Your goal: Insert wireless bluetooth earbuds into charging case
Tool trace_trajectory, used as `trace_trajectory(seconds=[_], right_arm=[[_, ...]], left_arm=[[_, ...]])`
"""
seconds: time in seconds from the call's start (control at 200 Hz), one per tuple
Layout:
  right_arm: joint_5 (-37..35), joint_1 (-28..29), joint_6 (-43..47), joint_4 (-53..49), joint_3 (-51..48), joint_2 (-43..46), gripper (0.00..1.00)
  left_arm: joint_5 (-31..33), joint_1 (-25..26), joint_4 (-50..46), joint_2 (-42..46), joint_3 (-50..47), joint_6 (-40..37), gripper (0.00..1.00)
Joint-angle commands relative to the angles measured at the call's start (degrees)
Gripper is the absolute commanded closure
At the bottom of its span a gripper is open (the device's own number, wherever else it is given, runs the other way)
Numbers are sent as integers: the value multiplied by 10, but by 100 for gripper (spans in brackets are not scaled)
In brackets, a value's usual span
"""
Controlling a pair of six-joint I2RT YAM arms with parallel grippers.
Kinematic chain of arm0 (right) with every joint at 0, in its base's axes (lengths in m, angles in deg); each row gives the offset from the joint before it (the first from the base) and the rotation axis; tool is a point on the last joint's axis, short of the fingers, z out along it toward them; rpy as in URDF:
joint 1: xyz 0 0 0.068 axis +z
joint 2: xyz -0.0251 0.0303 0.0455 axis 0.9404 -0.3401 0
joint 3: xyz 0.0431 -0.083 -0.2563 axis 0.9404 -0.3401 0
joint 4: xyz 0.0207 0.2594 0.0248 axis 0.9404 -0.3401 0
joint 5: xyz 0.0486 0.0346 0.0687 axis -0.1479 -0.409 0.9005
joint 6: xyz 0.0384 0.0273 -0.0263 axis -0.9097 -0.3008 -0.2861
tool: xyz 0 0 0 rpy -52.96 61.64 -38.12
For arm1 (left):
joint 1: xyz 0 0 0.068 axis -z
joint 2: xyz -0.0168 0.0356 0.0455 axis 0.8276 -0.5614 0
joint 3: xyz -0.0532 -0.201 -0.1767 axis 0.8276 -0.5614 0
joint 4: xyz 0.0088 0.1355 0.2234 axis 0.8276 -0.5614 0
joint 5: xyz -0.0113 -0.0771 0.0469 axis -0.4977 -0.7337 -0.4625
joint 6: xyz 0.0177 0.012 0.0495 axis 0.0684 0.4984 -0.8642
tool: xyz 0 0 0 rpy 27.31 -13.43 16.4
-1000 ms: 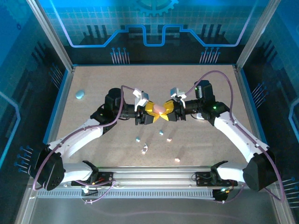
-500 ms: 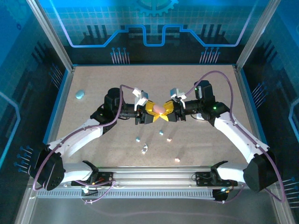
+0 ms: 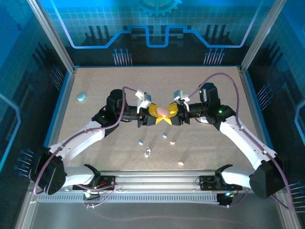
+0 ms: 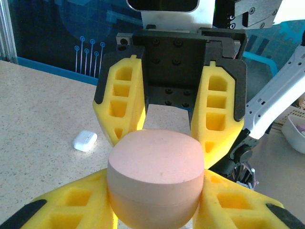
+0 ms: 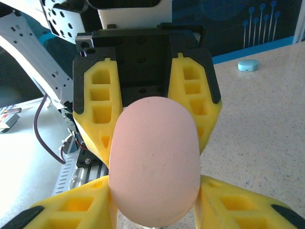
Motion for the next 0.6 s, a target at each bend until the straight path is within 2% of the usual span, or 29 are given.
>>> trace_trajectory(seconds=[0.0, 0.13, 0.305, 0.46, 0.595], right_arm=[[-50, -13, -28, 11, 7, 16, 55], [-48, -16, -52, 31, 6, 18, 49], [-66, -18, -55, 29, 11, 14, 48], [-106, -18, -62, 36, 13, 12, 51], [-112, -16, -60, 56, 12, 17, 55]], left_arm=[[-21, 3, -41, 10, 10, -32, 75], [-23, 3, -38, 6, 10, -32, 76], [-24, 3, -29, 5, 9, -26, 76], [-27, 3, -24, 5, 7, -20, 76], [-29, 3, -25, 3, 4, -16, 76]])
